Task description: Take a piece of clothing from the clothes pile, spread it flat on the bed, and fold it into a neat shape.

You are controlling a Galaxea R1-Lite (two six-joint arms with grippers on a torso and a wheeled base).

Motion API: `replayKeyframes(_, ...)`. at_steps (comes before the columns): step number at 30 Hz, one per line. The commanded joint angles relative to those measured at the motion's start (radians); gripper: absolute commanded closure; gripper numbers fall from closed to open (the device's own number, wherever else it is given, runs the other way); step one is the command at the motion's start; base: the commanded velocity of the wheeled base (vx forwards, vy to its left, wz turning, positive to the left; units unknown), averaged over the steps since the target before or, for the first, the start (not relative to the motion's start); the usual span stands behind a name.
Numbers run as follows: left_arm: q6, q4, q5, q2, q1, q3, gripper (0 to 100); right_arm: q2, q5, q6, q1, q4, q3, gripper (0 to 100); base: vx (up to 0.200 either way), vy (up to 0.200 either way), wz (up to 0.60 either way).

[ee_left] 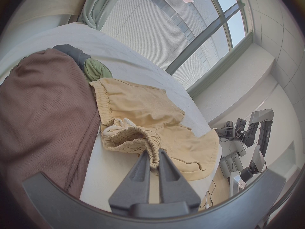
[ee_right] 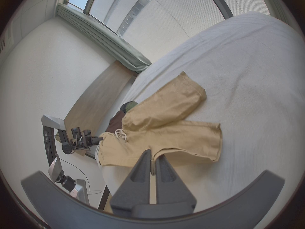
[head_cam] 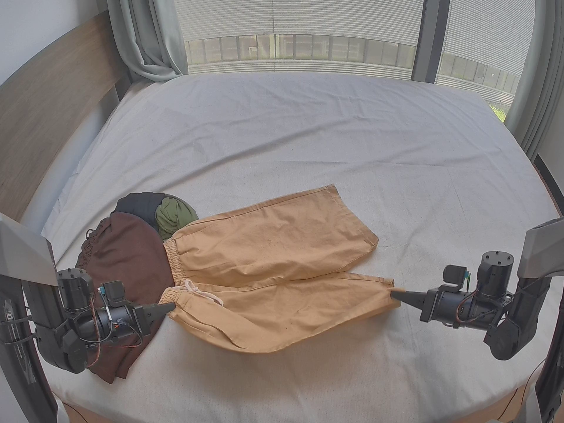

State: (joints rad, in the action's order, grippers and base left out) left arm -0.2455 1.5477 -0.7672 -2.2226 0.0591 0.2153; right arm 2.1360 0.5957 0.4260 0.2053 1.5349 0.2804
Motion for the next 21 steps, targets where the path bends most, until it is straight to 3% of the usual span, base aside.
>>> replayKeyframes(1,-0.021,0.002,0.0,0.012,-0.009,0.018,100,-0.057,-0.001,0.007,0.002,-0.015,0.059,100,0.0,0.0,0.0)
replayKeyframes(14,-0.175,0.002,0.014,0.072,-0.01,0.058,100,-0.099,-0.001,0.023,-0.001,-0.099,0.201,100,0.0,0.0,0.0)
replayKeyframes(21,-0.224,0.002,0.095,0.061,-0.032,0.093,100,-0.114,-0.002,0.045,-0.011,-0.193,0.302,100,0.0,0.0,0.0)
